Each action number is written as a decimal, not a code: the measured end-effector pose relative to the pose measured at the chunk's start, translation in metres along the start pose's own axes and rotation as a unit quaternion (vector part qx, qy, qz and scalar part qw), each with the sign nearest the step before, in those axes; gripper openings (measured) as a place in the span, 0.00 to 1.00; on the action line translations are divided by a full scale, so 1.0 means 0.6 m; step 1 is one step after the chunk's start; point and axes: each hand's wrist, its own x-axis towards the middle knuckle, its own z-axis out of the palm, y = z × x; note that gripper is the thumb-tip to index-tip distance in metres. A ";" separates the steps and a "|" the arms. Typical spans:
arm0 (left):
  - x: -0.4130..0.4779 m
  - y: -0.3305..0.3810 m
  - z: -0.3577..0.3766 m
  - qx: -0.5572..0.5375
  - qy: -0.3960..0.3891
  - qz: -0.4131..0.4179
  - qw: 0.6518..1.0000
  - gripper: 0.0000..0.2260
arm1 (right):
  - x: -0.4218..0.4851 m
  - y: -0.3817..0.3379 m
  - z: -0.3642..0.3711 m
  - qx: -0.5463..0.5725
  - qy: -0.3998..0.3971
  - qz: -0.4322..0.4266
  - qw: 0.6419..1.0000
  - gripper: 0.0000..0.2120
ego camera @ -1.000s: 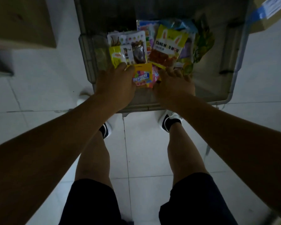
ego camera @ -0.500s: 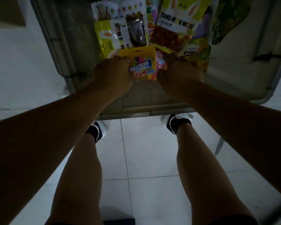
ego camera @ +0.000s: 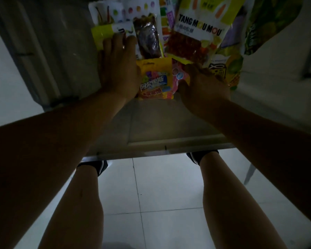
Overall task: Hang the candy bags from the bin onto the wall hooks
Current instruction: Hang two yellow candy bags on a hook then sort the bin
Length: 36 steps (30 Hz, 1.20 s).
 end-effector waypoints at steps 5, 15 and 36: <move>0.046 -0.016 -0.012 0.059 -0.072 -0.030 0.995 0.42 | 0.012 0.002 0.006 -0.002 0.017 0.001 1.000 0.21; 0.060 -0.020 -0.039 0.076 -0.065 -0.076 0.992 0.18 | 0.007 0.002 0.003 0.024 0.020 0.010 0.999 0.22; 0.030 0.028 -0.010 -0.567 -0.083 -0.321 0.755 0.10 | 0.085 0.033 -0.015 0.189 0.128 0.066 0.971 0.29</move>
